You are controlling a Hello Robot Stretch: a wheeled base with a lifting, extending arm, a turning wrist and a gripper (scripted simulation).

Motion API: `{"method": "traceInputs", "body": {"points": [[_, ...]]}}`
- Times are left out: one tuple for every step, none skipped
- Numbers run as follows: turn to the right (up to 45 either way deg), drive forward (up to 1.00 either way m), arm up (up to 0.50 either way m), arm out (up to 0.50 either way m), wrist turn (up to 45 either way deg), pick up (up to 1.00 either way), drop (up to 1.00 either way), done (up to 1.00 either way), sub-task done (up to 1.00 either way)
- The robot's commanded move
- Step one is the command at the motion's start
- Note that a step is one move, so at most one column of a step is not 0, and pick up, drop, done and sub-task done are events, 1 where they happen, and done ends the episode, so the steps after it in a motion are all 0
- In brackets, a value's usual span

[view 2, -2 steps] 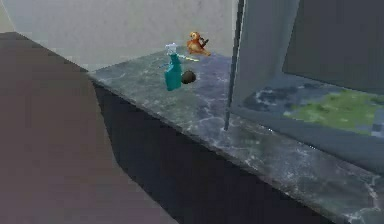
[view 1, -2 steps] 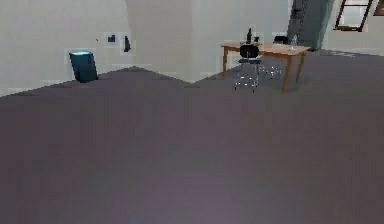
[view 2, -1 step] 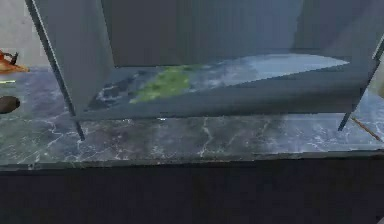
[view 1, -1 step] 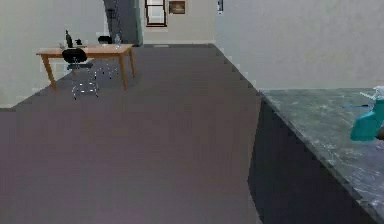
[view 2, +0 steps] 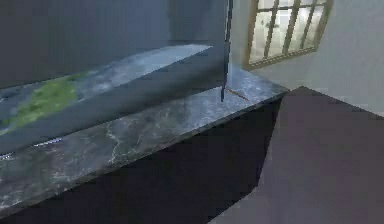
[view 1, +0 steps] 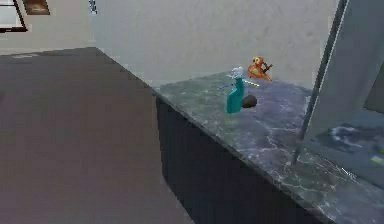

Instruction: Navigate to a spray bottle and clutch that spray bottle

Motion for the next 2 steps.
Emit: {"method": "traceInputs", "body": {"points": [[0.0, 0.4, 0.0, 0.0, 0.0, 0.0, 0.0, 0.0, 0.0], [-45.0, 0.0, 0.0, 0.0, 0.0, 0.0, 0.0, 0.0, 0.0]]}}
